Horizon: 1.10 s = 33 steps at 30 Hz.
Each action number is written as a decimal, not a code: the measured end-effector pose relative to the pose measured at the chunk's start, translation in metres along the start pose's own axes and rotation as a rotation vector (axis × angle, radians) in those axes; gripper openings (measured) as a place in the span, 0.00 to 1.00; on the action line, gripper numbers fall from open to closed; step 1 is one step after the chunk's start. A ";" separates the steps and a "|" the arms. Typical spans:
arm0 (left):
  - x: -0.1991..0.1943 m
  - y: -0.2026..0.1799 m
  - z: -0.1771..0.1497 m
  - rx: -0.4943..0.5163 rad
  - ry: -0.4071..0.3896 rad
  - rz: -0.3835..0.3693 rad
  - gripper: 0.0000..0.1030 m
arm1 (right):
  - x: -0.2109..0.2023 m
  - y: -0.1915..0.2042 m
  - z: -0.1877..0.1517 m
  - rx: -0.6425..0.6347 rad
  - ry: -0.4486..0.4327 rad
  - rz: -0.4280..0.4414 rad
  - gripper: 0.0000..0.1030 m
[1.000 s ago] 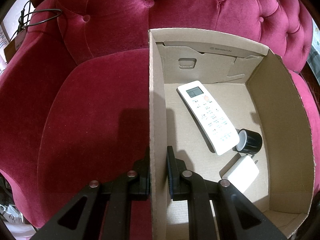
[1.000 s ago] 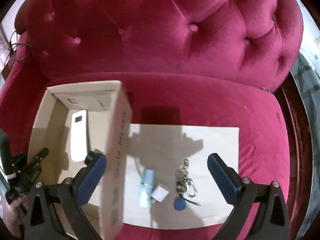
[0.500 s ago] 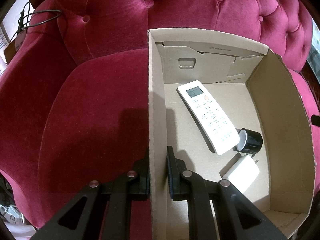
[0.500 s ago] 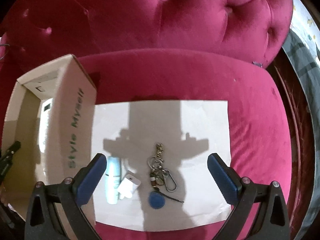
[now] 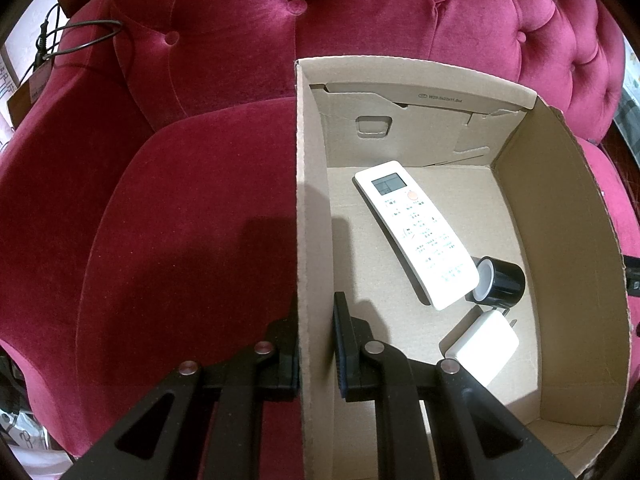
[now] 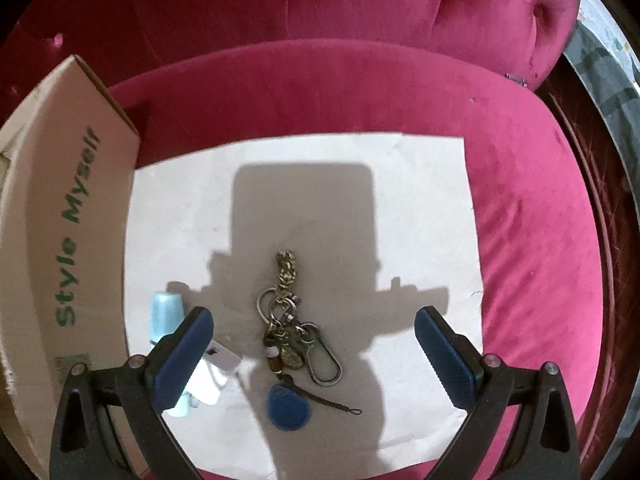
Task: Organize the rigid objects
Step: 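Move the right gripper back over the brass keychain on the paper, then grasp the brass keychain by its ring with the right gripper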
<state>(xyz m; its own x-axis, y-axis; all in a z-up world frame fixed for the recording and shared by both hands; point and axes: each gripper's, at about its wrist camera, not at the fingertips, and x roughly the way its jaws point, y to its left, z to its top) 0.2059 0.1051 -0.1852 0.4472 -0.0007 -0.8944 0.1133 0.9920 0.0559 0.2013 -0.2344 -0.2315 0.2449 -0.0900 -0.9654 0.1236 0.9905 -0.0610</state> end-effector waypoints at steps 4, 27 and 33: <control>0.000 0.000 0.000 0.002 0.000 0.001 0.13 | 0.012 -0.001 -0.002 0.011 0.020 -0.004 0.99; 0.000 0.001 0.000 0.005 0.001 0.002 0.13 | 0.034 -0.014 -0.006 0.043 0.053 0.048 0.89; 0.000 0.000 0.000 0.004 0.001 0.002 0.13 | 0.018 -0.015 -0.009 0.015 0.014 0.054 0.22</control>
<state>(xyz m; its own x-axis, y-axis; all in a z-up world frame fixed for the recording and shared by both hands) 0.2059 0.1055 -0.1851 0.4462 0.0012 -0.8949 0.1156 0.9915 0.0590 0.1956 -0.2497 -0.2500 0.2378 -0.0349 -0.9707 0.1246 0.9922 -0.0051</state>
